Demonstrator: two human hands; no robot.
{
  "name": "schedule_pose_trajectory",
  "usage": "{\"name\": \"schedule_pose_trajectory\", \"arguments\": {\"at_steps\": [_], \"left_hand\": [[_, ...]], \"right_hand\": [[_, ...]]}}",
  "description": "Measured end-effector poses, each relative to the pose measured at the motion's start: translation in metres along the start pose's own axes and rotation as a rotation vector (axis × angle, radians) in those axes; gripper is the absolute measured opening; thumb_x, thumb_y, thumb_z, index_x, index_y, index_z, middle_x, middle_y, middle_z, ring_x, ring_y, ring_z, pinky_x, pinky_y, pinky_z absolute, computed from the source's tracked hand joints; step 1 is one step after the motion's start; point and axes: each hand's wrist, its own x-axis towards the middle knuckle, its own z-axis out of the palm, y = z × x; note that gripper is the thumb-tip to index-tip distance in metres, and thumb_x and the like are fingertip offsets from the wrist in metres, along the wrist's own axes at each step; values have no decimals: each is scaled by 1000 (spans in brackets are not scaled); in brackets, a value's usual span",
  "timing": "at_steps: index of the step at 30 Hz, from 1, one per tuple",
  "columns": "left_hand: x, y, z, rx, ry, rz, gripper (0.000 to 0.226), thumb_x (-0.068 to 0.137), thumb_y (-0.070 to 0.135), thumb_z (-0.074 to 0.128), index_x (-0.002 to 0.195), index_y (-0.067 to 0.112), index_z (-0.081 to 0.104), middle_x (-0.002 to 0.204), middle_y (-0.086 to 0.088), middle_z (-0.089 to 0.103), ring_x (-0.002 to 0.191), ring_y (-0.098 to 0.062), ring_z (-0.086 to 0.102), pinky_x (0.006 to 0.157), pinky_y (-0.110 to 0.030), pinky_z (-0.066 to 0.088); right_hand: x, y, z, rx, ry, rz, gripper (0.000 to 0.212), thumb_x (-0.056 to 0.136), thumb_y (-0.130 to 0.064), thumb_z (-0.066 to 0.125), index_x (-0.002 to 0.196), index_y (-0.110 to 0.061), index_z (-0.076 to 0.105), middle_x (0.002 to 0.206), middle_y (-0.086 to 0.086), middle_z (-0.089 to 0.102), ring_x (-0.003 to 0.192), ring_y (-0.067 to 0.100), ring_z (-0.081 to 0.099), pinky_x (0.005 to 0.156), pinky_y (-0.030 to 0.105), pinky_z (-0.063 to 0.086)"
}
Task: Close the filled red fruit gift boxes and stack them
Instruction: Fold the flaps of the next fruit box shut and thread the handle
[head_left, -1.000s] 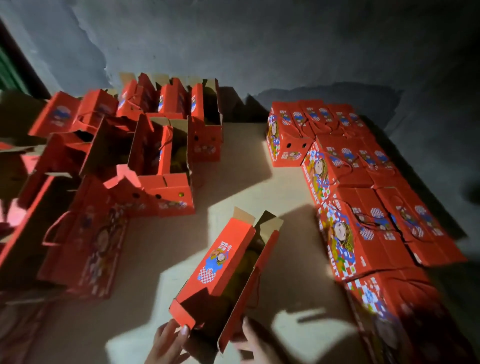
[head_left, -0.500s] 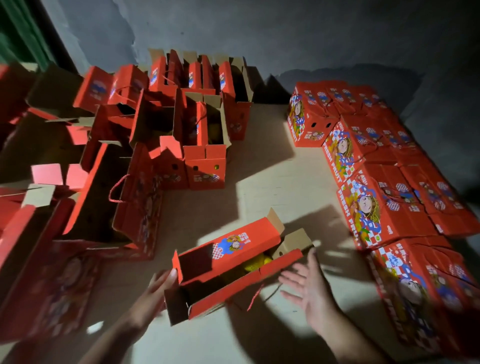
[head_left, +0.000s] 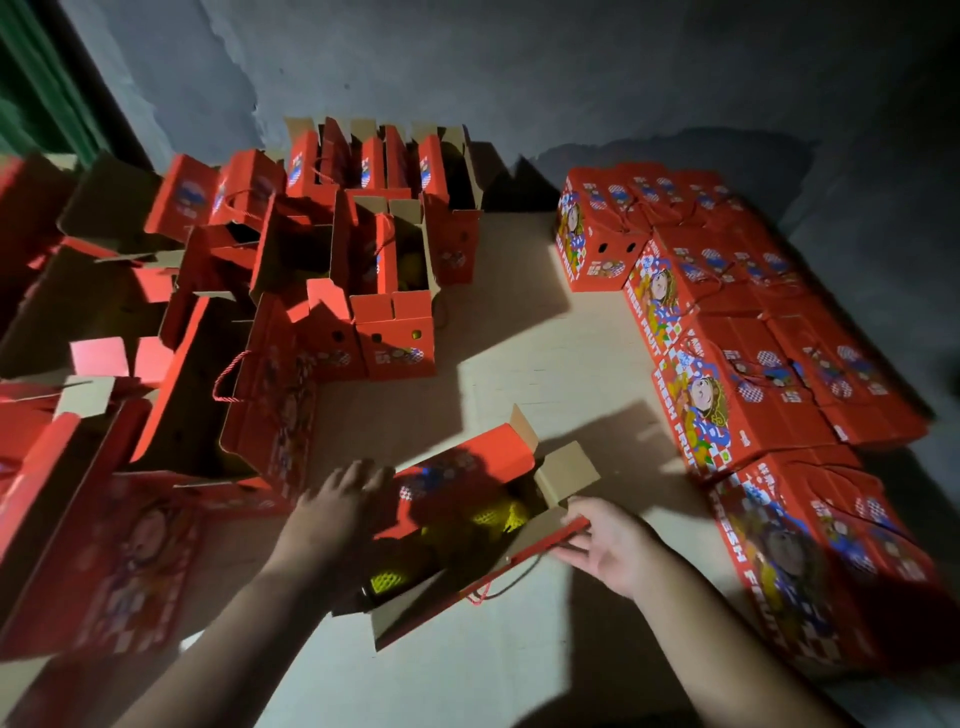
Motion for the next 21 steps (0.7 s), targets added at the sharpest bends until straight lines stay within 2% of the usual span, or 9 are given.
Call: {"name": "schedule_pose_trajectory", "arguments": {"at_steps": [2, 4, 6, 8, 11, 15, 17, 20, 21], "left_hand": [[16, 17, 3, 137, -132, -23, 87, 90, 69, 59, 161, 34, 22, 155, -1, 36, 141, -24, 43, 104, -44, 47], [30, 25, 8, 222, -176, -54, 89, 90, 76, 54, 161, 34, 20, 148, -1, 42, 135, -25, 47, 96, -42, 49], [37, 24, 7, 246, -199, -81, 87, 86, 79, 55, 156, 35, 29, 140, 1, 52, 128, -25, 55, 92, -41, 49], [36, 20, 4, 205, -181, -71, 73, 81, 80, 56, 141, 39, 45, 125, 5, 64, 116, -24, 66, 88, -39, 53], [35, 10, -2, 51, -103, -51, 52, 82, 68, 47, 113, 30, 65, 99, 5, 72, 93, -24, 73, 75, -37, 59], [41, -10, -4, -204, 22, -78, 34, 94, 46, 49, 86, 20, 70, 78, 4, 70, 70, -17, 70, 60, -34, 56], [44, -15, -1, -290, 131, -78, 29, 96, 35, 51, 87, 19, 73, 80, 4, 71, 72, -17, 69, 62, -35, 55], [49, -14, 9, -385, 275, -120, 19, 99, 18, 64, 110, 11, 78, 107, -9, 73, 100, -29, 67, 82, -40, 56], [51, -11, 12, -417, 291, -164, 24, 98, 14, 68, 119, 10, 76, 115, -13, 71, 107, -32, 64, 87, -42, 55]], "right_hand": [[0, 4, -5, -14, -22, 24, 37, 93, 17, 52, 128, 6, 50, 113, 24, 63, 115, 40, 67, 85, 50, 61], [0, 9, -6, -101, -31, 20, 54, 92, 21, 53, 140, -4, 48, 110, 24, 68, 105, 38, 70, 72, 42, 62], [1, 15, -5, -180, -14, -9, 69, 91, 21, 54, 150, -16, 47, 117, 25, 69, 103, 38, 71, 69, 39, 61], [2, 22, -8, -218, -17, -24, 79, 91, 19, 55, 157, -21, 41, 114, 23, 71, 98, 36, 74, 69, 38, 62], [-2, 38, -16, -210, -37, -33, 86, 90, 20, 57, 161, -22, 35, 111, 19, 73, 89, 31, 77, 63, 35, 63], [-12, 60, -30, -182, -44, -38, 93, 89, 19, 63, 163, -26, 29, 111, 16, 71, 90, 28, 78, 65, 34, 63], [-17, 67, -37, -192, -61, -83, 93, 90, 15, 67, 163, -29, 29, 112, 14, 70, 84, 26, 80, 68, 34, 63], [-21, 71, -42, -212, -55, -157, 96, 87, 11, 74, 161, -33, 31, 118, 15, 65, 85, 29, 80, 70, 36, 63], [-20, 71, -41, -243, -33, -187, 96, 87, 10, 76, 161, -32, 32, 122, 13, 62, 87, 29, 79, 71, 37, 64]]}}
